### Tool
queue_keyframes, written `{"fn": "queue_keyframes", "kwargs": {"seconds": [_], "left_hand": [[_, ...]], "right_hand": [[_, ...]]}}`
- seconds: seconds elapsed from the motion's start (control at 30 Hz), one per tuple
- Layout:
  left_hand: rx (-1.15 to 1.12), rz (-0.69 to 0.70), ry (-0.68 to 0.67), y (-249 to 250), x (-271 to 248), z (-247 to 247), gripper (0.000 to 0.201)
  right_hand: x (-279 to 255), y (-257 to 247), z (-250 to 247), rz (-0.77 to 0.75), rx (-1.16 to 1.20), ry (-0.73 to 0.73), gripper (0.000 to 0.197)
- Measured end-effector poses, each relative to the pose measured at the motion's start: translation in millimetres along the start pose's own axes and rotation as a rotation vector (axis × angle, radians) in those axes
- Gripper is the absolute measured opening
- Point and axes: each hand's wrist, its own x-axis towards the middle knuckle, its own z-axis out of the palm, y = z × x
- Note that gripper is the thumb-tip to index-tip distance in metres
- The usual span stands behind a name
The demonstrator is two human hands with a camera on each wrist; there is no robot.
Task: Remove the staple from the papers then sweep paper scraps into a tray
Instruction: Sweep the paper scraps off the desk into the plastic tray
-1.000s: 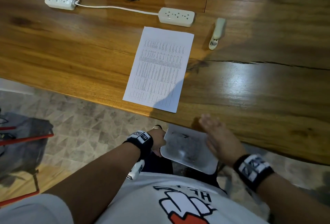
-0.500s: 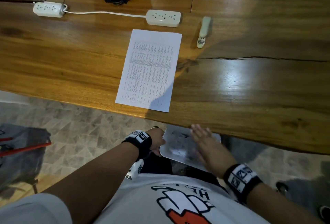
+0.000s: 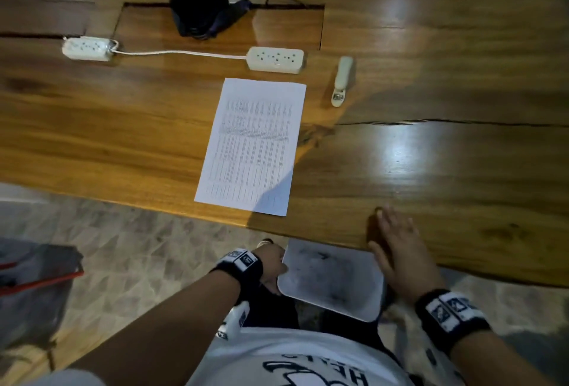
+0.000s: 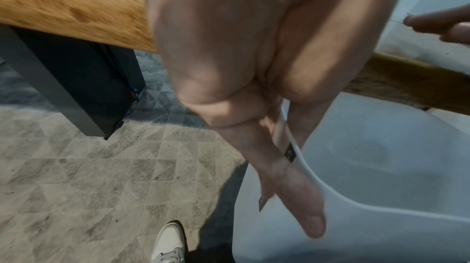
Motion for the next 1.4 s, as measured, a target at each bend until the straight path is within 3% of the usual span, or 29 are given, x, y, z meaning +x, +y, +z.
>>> {"fn": "queue_keyframes", "kwargs": {"seconds": [0.07,0.13,0.27,0.4,0.47,0.57,0.63,0.77,0.87,0.93,0.97,1.07,1.17,1.23,1.37,1.4], "left_hand": [[-0.051,-0.017,0.004,2,0,-1,0.036],[-0.087,0.016,-0.043,3,-7,-4,0.052],[-0.203,-0.016,-0.098,4,-15,-9,0.035],[-0.230,-0.012,-0.084,11,-21,-14,0.033],[-0.257,-0.023,-0.105,15,-22,-15,0.029],[-0.240,-0.016,-0.095,18,-19,-13,0.028],[-0.231,-0.009,-0.089,17,-16,-11,0.033],[-0.254,-0.011,-0.113,20,-15,-8,0.033],[-0.271,-0.011,-0.110,18,-15,-8,0.034],[-0.297,-0.017,-0.110,17,-13,-6,0.034],[-0.298,-0.020,-0.112,17,-12,-6,0.034],[-0.305,-0.016,-0.101,18,-14,-4,0.033],[-0.340,-0.019,-0.091,19,-15,-1,0.034],[-0.353,-0.023,-0.086,20,-14,0,0.036],[-0.368,-0.027,-0.082,21,-13,1,0.034],[-0.371,-0.028,-0.085,22,-12,3,0.035]], "right_hand": [[31,30,-23,0.265,-0.044,0.051,0.082],[54,41,-27,0.294,-0.105,0.029,0.089],[30,-6,10,0.079,-0.158,-0.074,0.090],[-44,-43,46,-0.396,-0.090,-0.246,0.074],[-33,-36,36,-0.485,-0.047,-0.234,0.071],[23,-17,2,-0.101,-0.011,-0.010,0.074],[53,-10,-15,0.087,-0.036,-0.011,0.076],[33,-34,11,-0.046,-0.170,-0.137,0.082],[-14,-52,40,-0.330,-0.119,-0.273,0.072],[-26,-49,42,-0.464,-0.051,-0.261,0.068],[-22,-45,37,-0.425,-0.024,-0.235,0.073],[10,-26,14,-0.107,-0.032,-0.044,0.081],[25,-14,10,0.039,-0.097,-0.042,0.086],[7,-22,23,-0.038,-0.135,-0.094,0.086],[-47,-38,49,-0.461,-0.085,-0.277,0.071],[-47,-34,47,-0.480,-0.048,-0.274,0.069]]}}
